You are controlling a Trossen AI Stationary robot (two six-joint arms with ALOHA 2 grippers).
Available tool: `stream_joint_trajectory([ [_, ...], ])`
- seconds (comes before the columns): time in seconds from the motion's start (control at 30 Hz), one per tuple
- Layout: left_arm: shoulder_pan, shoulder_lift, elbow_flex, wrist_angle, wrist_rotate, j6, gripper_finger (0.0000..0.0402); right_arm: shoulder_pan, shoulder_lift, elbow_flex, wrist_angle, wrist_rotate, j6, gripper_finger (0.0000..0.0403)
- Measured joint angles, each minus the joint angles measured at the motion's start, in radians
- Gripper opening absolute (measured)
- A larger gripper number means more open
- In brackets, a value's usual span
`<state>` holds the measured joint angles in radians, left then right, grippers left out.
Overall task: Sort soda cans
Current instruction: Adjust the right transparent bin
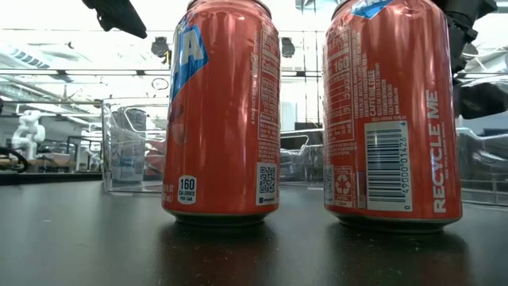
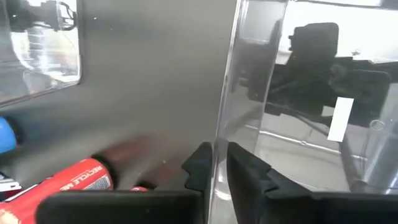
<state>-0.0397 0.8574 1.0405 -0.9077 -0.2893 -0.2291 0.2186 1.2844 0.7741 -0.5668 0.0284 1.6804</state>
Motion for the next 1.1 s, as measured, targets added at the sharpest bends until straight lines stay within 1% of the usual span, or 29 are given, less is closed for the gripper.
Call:
stream_joint_trajectory([
  [0.17,0.0,0.0,0.0,0.0,0.0,0.0,0.0123,0.002,-0.025,0.0,0.105,0.019,-0.025,0.0031],
  [0.27,0.0,0.0,0.0,0.0,0.0,-0.001,0.0123,0.002,-0.027,0.0,0.126,0.019,-0.021,0.0031],
  [0.37,0.0,0.0,0.0,0.0,0.0,0.0,0.0123,0.003,-0.027,0.0,0.107,0.019,-0.018,0.0031],
  [0.57,0.0,0.0,0.0,0.001,0.0,-0.002,0.0123,0.016,-0.024,0.0,-0.002,0.026,0.058,0.0028],
  [0.73,0.0,0.0,0.0,0.001,0.0,-0.002,0.0123,0.029,-0.024,0.0,0.001,0.047,0.046,0.0033],
  [0.9,0.0,0.0,0.0,0.001,0.0,-0.002,0.0123,0.032,-0.024,0.0,0.007,0.054,0.036,0.006],
  [1.1,0.0,0.0,0.0,0.0,0.0,-0.001,0.0123,0.032,-0.024,0.0,0.049,0.056,0.025,0.0117],
])
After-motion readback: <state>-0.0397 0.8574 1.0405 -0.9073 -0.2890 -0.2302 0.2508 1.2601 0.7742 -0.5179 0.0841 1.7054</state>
